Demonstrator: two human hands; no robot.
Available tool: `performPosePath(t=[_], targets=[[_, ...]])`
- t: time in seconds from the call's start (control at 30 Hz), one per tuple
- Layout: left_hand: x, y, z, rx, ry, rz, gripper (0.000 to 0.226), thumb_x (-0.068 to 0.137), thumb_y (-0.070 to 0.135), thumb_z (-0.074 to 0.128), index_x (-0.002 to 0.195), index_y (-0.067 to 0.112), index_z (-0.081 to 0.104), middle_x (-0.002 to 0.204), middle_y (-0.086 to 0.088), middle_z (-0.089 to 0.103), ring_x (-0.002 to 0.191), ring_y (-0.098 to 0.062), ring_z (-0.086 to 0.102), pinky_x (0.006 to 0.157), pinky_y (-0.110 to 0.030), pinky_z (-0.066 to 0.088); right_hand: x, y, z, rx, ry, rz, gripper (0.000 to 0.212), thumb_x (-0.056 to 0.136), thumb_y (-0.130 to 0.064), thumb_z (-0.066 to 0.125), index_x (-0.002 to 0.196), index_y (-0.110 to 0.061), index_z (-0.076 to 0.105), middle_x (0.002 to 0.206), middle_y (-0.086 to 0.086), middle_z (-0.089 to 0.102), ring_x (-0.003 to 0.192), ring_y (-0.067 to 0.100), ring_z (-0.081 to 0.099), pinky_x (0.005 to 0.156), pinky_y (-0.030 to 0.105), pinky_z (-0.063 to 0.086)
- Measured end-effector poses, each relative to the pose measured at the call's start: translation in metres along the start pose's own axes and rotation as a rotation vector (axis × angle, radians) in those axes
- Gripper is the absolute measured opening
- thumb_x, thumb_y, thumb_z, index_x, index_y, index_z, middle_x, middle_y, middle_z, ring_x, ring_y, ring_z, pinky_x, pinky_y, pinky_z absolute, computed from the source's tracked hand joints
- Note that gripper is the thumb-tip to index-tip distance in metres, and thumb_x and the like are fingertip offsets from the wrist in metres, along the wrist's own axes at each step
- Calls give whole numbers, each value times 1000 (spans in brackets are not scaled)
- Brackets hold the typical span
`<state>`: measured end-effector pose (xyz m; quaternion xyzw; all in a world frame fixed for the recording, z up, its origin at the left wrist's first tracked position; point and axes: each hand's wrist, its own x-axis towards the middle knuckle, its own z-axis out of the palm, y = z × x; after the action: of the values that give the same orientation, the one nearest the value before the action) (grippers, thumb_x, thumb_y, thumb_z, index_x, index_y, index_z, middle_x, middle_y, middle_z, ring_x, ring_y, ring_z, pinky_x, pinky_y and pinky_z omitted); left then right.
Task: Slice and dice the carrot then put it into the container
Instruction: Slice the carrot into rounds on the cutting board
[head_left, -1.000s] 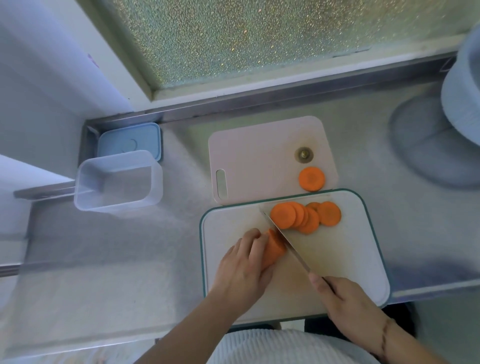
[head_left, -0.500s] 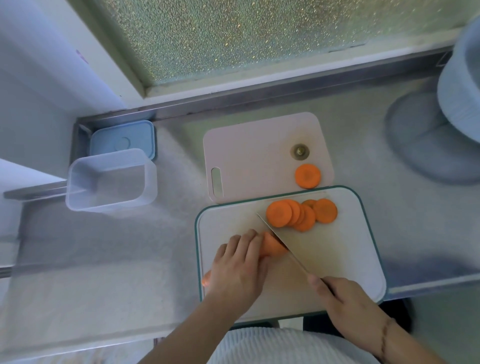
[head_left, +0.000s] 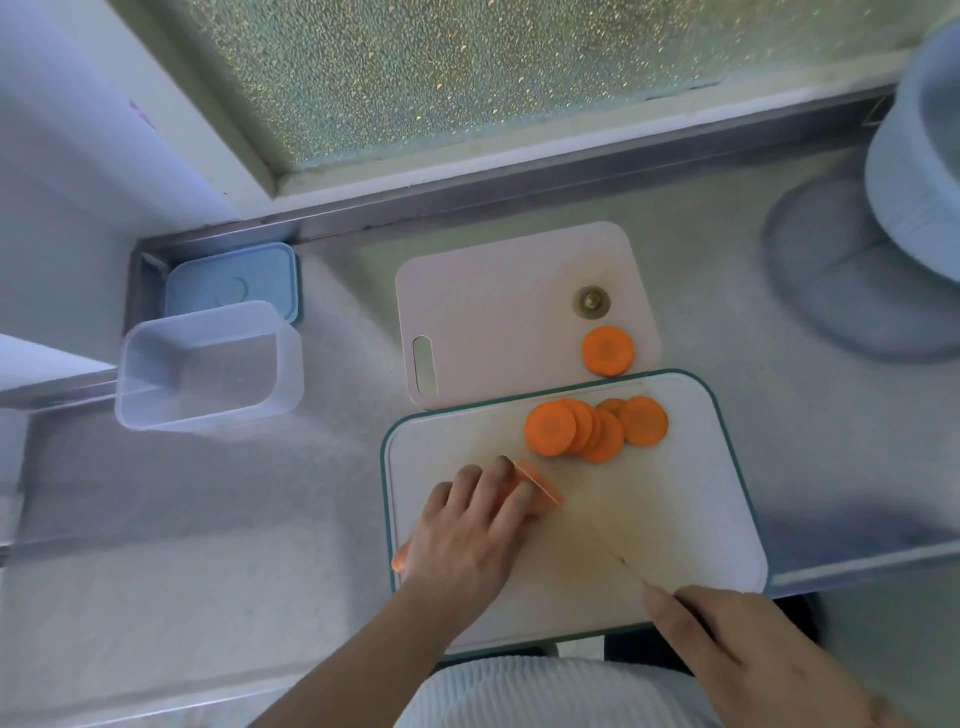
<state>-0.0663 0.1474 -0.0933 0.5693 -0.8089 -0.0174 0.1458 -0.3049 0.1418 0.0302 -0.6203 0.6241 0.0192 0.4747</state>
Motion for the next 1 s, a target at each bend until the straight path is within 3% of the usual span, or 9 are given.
performPosePath(t=[0.13,0.3,0.43,0.57,0.73,0.83,1.0], targets=[[0,1,1,-4,-4,7,27,100,31,54,123,19,52,118,-11,63,95,-35,62,69,-44,54,1,1,-1,5,-24,-30,41,93,-49,45,58,-26,48,61,-18,58,64,4,56,60,15,42],[-1,2,2,-2,-3,-2,31,99,31,54,127,18,51,120,-9,58,97,-34,60,70,-43,54,0,9,3,-50,87,-27,73,72,-88,14,60,-28,54,65,-9,60,63,3,58,60,17,43],[-1,2,2,-9,-2,-8,31,100,32,53,126,17,51,122,-8,56,97,-33,59,69,-44,54,4,5,1,15,32,6,68,67,-80,18,61,-23,54,68,-18,62,68,4,59,62,16,44],[0,3,3,4,-16,-9,32,98,30,54,127,17,50,126,-9,52,96,-33,60,69,-43,53,4,4,2,28,33,19,108,45,-103,-4,73,-24,64,76,-7,68,78,-4,59,73,16,45],[0,2,3,10,-37,9,34,95,28,57,127,17,50,127,-9,53,95,-33,60,69,-44,54,9,3,11,-11,-12,41,99,58,-93,1,79,-20,65,78,2,68,85,0,59,75,18,46],[-1,2,3,22,-43,16,40,92,27,63,129,18,49,128,-8,54,95,-32,59,68,-42,53,17,-4,15,-4,-35,38,123,41,-103,-8,80,-13,67,76,5,69,78,8,63,77,25,48],[0,3,3,32,-68,22,41,90,26,60,129,19,48,129,-8,52,91,-32,59,65,-43,52,54,-25,29,53,-56,-54,84,69,-81,9,68,-13,58,67,8,65,69,17,62,72,31,48]])
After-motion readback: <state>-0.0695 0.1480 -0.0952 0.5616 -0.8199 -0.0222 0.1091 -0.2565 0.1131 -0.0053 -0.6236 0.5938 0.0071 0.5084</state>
